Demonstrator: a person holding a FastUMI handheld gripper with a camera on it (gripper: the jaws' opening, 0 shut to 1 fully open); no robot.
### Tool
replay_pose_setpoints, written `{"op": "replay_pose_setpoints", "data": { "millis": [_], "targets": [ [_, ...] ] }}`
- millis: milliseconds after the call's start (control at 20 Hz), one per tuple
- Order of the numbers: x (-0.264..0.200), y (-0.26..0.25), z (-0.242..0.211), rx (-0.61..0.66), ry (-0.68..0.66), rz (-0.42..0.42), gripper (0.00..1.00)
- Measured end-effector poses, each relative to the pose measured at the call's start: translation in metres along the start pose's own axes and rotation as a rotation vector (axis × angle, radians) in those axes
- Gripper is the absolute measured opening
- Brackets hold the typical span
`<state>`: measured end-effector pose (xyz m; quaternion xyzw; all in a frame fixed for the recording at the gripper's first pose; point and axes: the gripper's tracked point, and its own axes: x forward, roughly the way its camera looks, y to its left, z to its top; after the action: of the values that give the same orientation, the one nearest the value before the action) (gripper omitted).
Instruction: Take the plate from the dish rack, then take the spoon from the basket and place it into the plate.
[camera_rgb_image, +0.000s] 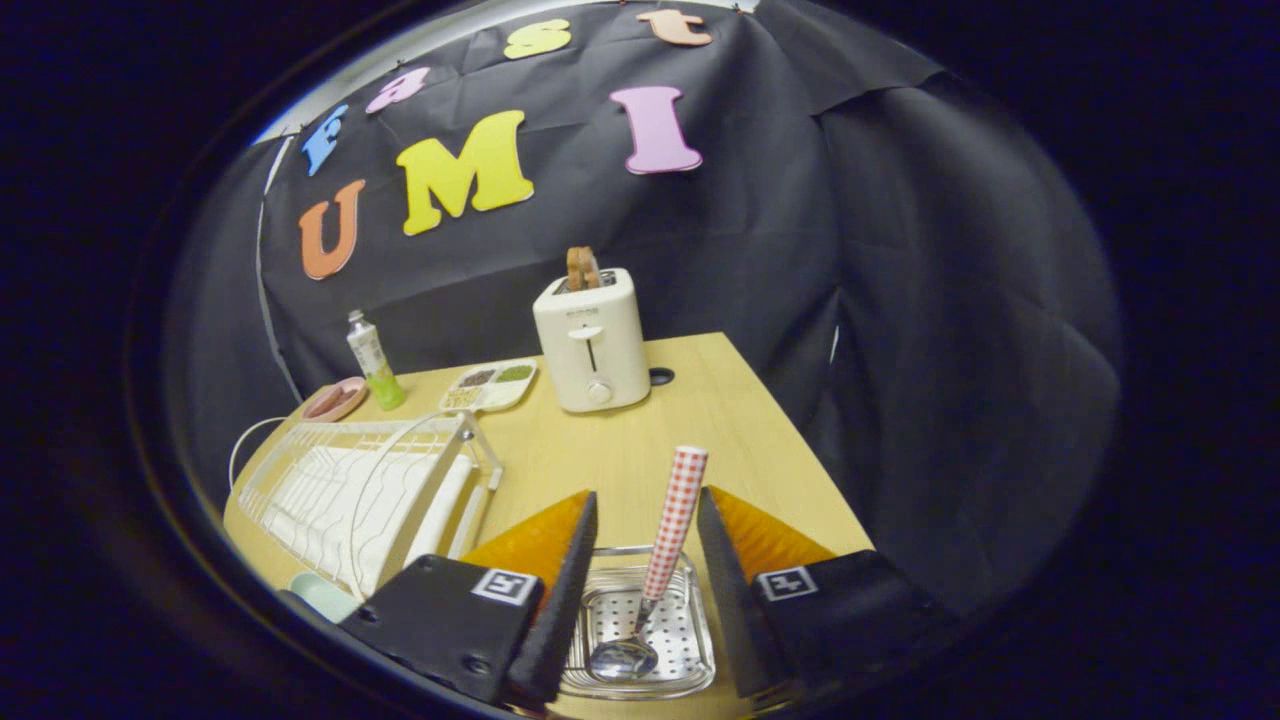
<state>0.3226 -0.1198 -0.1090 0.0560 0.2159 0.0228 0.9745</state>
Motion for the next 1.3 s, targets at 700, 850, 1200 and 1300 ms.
{"op": "replay_pose_setpoints", "data": {
  "millis": [700,850,1200,1300],
  "targets": [
    [-0.069,0.025,0.085,-0.192,-0.405,-0.093,0.15],
    [-0.104,0.053,0.097,-0.192,-0.427,-0.019,0.15],
    [-0.193,0.104,0.109,-0.208,-0.531,-0.036,0.16],
    [-0.212,0.127,0.098,-0.195,-0.523,-0.017,0.17]
  ]
}}
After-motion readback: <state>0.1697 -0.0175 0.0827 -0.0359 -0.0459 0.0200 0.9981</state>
